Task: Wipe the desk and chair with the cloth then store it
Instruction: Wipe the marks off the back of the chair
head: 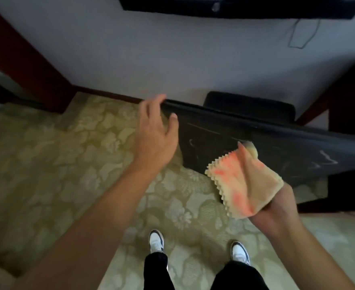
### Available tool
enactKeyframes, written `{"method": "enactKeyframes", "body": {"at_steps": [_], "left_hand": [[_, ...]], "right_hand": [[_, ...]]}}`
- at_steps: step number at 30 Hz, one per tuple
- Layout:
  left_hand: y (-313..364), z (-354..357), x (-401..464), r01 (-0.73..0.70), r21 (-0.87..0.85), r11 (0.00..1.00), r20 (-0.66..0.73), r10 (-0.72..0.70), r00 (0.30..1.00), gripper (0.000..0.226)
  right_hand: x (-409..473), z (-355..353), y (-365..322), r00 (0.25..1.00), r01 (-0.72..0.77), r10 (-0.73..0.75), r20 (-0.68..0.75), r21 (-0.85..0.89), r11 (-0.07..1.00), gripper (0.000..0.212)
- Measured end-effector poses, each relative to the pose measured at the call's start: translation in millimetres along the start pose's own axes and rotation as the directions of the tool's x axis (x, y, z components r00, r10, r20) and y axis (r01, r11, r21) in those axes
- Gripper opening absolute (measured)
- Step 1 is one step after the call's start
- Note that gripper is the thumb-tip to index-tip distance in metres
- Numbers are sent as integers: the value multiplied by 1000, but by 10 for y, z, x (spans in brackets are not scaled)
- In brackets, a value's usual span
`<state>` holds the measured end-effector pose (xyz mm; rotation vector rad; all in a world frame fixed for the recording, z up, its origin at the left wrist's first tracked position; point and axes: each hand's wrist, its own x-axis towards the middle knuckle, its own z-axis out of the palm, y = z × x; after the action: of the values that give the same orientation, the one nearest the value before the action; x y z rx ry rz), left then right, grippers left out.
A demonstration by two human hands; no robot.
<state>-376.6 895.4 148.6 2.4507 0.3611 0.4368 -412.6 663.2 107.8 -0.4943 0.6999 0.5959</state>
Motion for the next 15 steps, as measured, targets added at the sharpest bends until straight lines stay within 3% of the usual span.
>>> {"method": "enactKeyframes", "body": {"at_steps": [2, 4, 6, 8, 11, 15], "left_hand": [[-232, 75, 274, -71, -37, 997, -60, 69, 996, 47], [-471, 175, 479, -175, -69, 982, -26, 173, 985, 49], [-652, 302, 546, -301, -85, 950, 59, 307, 950, 48], [-734, 427, 571, -413, -154, 897, 53, 425, 903, 47], [-865, 666, 663, -522, -253, 814, -131, 506, 852, 46], [-921, 882, 805, -659, -247, 711, -363, 562, 743, 56]], "right_hand": [[73, 120, 231, 992, 123, -122, -16, 64, 990, 33], [178, 283, 439, 976, 217, -215, -32, 84, 972, 32], [249, 424, 676, 951, 308, -307, -39, 11, 951, 34], [319, 592, 800, 917, 392, -398, -22, -123, 912, 34], [538, 700, 913, 868, 492, -497, 5, -156, 857, 37], [877, 481, 1016, 810, 584, -582, 67, -160, 796, 44]]}}
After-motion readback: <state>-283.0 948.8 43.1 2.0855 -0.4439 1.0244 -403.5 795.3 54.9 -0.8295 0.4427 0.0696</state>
